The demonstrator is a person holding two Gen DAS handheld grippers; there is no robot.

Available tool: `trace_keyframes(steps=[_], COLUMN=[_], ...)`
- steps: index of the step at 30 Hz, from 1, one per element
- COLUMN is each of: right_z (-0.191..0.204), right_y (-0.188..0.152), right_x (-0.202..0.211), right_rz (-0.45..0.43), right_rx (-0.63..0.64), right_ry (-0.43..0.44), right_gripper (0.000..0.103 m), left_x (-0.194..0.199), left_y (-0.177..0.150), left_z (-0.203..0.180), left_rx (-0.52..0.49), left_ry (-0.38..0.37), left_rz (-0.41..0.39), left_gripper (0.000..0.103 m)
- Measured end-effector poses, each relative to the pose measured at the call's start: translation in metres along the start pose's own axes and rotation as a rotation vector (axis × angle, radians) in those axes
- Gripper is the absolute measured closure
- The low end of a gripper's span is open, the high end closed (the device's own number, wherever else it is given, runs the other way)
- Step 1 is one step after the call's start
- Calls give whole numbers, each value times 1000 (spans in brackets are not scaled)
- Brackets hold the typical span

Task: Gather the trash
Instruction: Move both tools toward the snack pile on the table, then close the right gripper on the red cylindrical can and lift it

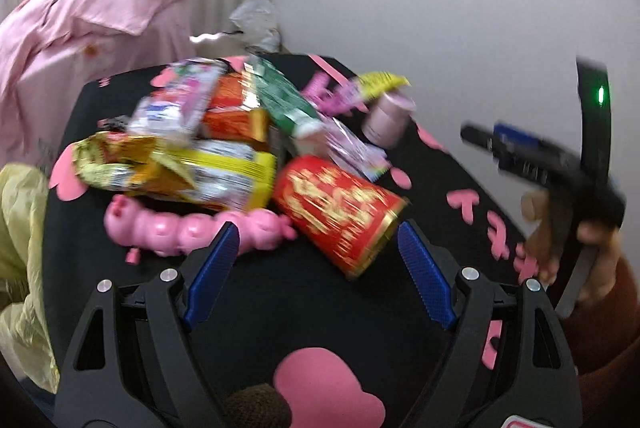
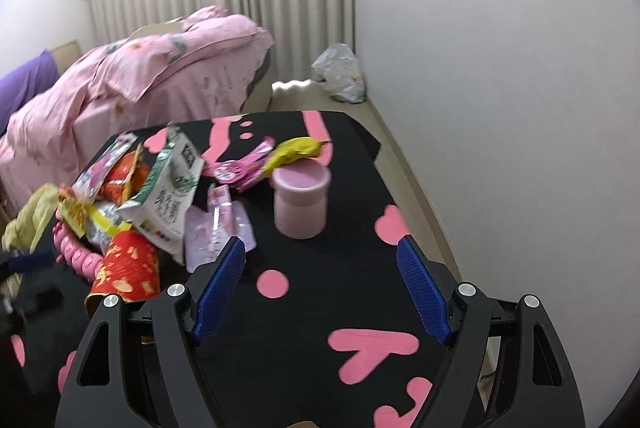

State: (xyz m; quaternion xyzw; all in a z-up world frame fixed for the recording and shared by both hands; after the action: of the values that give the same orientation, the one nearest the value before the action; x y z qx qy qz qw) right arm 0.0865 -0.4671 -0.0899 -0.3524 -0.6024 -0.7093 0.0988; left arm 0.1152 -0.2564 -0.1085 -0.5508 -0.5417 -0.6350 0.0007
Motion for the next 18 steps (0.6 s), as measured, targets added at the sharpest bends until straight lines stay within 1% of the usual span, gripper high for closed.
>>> trace_keyframes(steps=[2,4,6,7,10,12,13,15,16,17,18], right_z=[-4,-3,2,5,13,20,24,30,31,34,36], right_y=[-3,-1,10,18,41,57,65,73,75,77,77], right_x=[0,1,1,-1,-15,-37,-53,-78,-88,-101,-111], right_rz=[3,-12,-46,-59,-71,-51,-25,20,36,57,79], right_rx=[-13,-5,22,37,70,84,83,79,77,80,84], right_ry=[10,15,31,36,47,61,78,97,99,102,100], right_gripper=[28,28,28,28,28,28,28,28,30,36,49], left_x=[-8,-13,-23,-23,-12,0,5,10,12,15,18], left_y=[-5,-7,-3,-3,-1,0,-2,-4,-5,-7,-8], left_z=[-7,-9,-3,-1,15,35,47,64,72,79,84], left_rx=[11,22,-1,-5,23,42,64,104,122,141,154], left_ry=[-16,-8,67,90,127,178,198,210,213,210,195], left_rz=[34,40,44,46,27,6,2,7,9,9,4], left_gripper=[29,29,35,39,39,39,39,39,39,39,39])
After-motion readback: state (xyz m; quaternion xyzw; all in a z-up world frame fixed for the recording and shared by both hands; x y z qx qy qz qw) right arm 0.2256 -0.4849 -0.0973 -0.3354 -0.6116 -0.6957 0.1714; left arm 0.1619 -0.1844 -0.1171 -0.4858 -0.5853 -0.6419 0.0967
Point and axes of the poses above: each gripper's, at about its wrist camera, not at the fingertips, and x roughly against the way its jaws point, z to its left, y to its top, the point moved 7 cm from there along -x, roughly the way its jaws point, and after that the axes turned 2 degrees about -y, right-handed, at the moved point
